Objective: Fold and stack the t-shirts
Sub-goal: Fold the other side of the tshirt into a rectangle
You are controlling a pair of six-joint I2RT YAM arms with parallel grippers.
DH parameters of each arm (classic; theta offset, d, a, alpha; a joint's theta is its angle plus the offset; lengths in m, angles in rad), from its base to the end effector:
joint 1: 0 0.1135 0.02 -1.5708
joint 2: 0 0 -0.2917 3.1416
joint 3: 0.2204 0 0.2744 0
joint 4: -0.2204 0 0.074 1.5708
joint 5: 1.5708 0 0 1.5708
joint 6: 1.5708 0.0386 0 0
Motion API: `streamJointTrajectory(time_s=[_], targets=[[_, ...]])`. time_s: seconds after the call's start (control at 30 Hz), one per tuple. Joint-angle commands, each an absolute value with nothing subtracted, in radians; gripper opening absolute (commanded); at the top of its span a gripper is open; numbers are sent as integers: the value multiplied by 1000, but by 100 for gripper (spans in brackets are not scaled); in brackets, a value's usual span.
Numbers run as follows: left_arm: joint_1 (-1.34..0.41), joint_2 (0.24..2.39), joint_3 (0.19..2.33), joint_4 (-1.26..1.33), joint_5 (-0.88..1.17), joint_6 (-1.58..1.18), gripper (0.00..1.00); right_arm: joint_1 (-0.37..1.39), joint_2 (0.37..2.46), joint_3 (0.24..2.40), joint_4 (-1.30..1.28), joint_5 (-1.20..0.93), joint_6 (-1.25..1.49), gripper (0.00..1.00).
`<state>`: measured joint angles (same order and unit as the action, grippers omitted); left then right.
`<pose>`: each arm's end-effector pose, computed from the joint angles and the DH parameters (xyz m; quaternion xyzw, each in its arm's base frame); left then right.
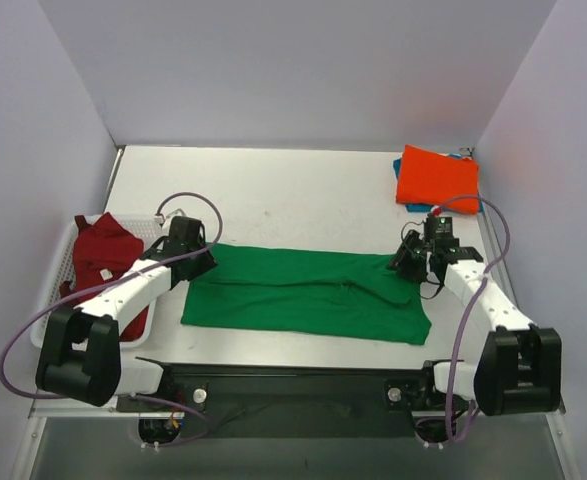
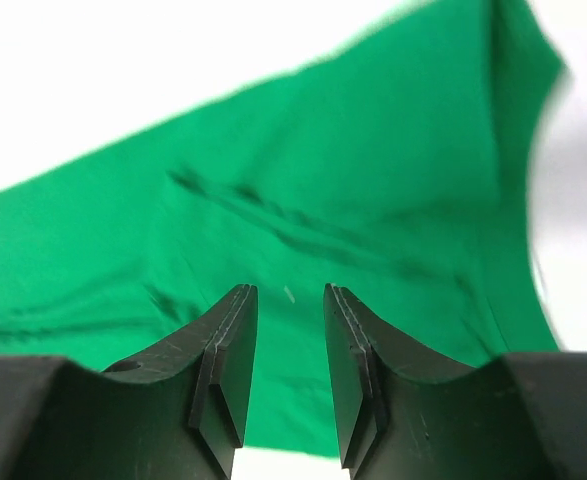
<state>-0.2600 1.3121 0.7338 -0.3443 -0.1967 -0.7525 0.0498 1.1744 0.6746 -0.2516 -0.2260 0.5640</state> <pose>0.2628 -0.0621 0.2102 -0.2603 0.9073 -0.0723 0.3223 0.2520 0.0212 0.2307 0.1883 0.8929 0.2182 0.3461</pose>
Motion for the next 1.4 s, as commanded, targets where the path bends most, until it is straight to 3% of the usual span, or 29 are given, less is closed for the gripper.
streamJointTrajectory(time_s=[0.0,0.13,0.33,0.57,0.67,0.8,0.93,1.1,1.37], targets=[[-299,1354,799,-284,-173,-756,48,78,1322,788,-177,-275,517,34],[-327,1393,807,-241,-106,-738,45,133,1448,874,-152,-265,477,34],[-353,1479,844,-244,-32,-692,43,212,1575,952,-133,-229,445,43],[-367,1493,842,-235,-20,-681,42,267,1666,979,-121,-186,437,43],[-370,1496,844,-239,-20,-678,41,287,1681,979,-121,-178,442,38],[-370,1502,847,-242,-21,-673,41,307,1652,953,-126,-143,457,19],[-370,1508,844,-242,-20,-670,40,311,1592,913,-132,-121,476,9],[-370,1511,844,-241,-15,-670,39,319,1503,856,-138,-140,488,3],[-368,1513,842,-238,-12,-663,38,373,1370,753,-127,-156,541,2]])
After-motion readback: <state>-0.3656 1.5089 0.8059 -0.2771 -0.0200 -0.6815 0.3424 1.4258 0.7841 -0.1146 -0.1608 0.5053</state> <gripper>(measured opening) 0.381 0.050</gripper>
